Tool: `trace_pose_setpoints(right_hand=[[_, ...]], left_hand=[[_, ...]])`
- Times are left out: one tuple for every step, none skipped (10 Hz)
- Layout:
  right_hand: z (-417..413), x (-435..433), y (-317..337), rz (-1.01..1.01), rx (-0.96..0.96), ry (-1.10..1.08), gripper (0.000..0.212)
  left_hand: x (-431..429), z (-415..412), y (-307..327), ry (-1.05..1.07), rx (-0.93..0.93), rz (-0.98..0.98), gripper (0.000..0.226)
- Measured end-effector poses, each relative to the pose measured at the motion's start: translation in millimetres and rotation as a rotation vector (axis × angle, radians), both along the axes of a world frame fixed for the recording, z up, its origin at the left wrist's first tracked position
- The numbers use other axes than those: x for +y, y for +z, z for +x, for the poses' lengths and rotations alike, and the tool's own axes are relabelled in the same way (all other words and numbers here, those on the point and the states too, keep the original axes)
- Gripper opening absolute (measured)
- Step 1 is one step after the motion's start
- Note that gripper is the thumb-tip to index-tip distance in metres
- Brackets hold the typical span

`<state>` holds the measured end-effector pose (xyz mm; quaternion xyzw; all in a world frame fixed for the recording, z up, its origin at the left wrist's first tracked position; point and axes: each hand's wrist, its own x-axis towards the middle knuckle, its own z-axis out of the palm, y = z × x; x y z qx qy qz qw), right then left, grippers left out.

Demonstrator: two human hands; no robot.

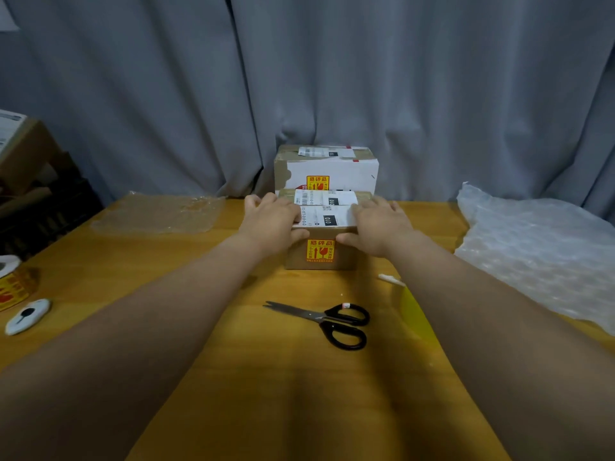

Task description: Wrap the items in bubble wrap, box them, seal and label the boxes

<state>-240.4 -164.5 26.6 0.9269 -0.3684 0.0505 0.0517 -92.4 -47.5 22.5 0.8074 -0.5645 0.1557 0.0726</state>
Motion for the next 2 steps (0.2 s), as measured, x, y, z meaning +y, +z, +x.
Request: trace_pose_setpoints(right_hand=[[-7, 6, 15, -0.006, -0.135, 0.000, 0.069], [-16, 14, 30, -0.019, -0.136, -0.017, 0.057]], left_hand=[[7, -1, 20, 0.006, -0.039, 0.044, 0.041], [20, 0, 35, 0.035, -0.016, -0.013, 0.038]])
